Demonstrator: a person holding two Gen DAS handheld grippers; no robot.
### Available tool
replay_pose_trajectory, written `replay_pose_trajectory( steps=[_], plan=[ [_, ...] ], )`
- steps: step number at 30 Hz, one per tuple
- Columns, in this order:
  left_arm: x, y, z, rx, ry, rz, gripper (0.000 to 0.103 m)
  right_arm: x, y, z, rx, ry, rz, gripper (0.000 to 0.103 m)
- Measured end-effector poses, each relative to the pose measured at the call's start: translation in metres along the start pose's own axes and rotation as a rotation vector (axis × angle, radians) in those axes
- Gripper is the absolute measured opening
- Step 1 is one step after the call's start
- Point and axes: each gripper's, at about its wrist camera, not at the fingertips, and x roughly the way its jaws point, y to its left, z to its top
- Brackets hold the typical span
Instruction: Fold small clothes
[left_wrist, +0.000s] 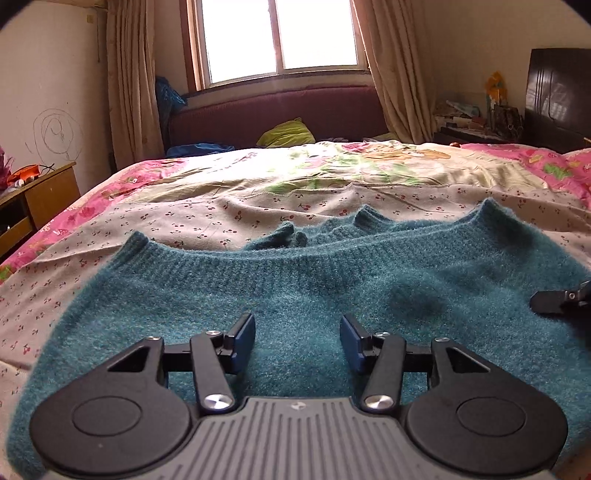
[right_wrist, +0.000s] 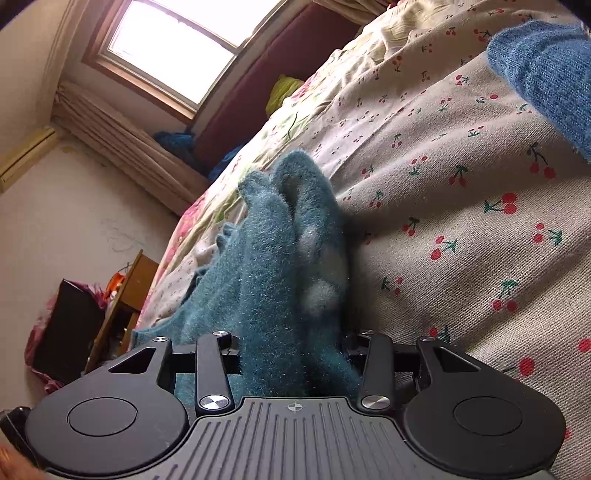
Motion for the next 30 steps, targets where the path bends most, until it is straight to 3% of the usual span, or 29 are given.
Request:
replay_pose_trajectory(
  steps=[2,5,9,12,15,18,24,30],
  plan=[
    [-0.006,0.002,-0.010,-0.034,0.006,-0.004,0.060,0.001,0.001,-0.001,-0.004,-0.001,-0.001,0.038],
    [-0.011,-0.010,-0.026,0.054,-0.031,0.023,0.061,0.001,0.001,-0.002,-0.010,-0.004,-0.001,0.038],
    [-0.013,-0.004,-0.021,0.034,-0.015,-0.001,0.062,0.001,0.002,-0.004,-0.012,-0.006,-0.003,0.038],
    [-0.028,-0.006,-0.018,0.071,-0.042,0.034,0.061,0.001,0.005,-0.004,-0.022,-0.006,-0.015,0.038],
    [-0.029,-0.013,-0.033,0.119,-0.007,0.047,0.062,0.000,0.004,-0.003,0.005,-0.002,-0.009,0.038],
    [-0.028,-0.016,-0.042,0.136,-0.023,0.064,0.063,-0.006,0.008,-0.003,0.039,-0.009,-0.006,0.033],
    [-0.025,-0.010,-0.044,0.095,-0.009,0.048,0.063,-0.025,0.045,-0.001,0.023,-0.028,-0.018,0.028],
    [-0.023,-0.001,-0.043,0.055,0.002,0.011,0.063,-0.027,0.122,0.006,-0.059,-0.012,-0.065,0.028]
  ],
)
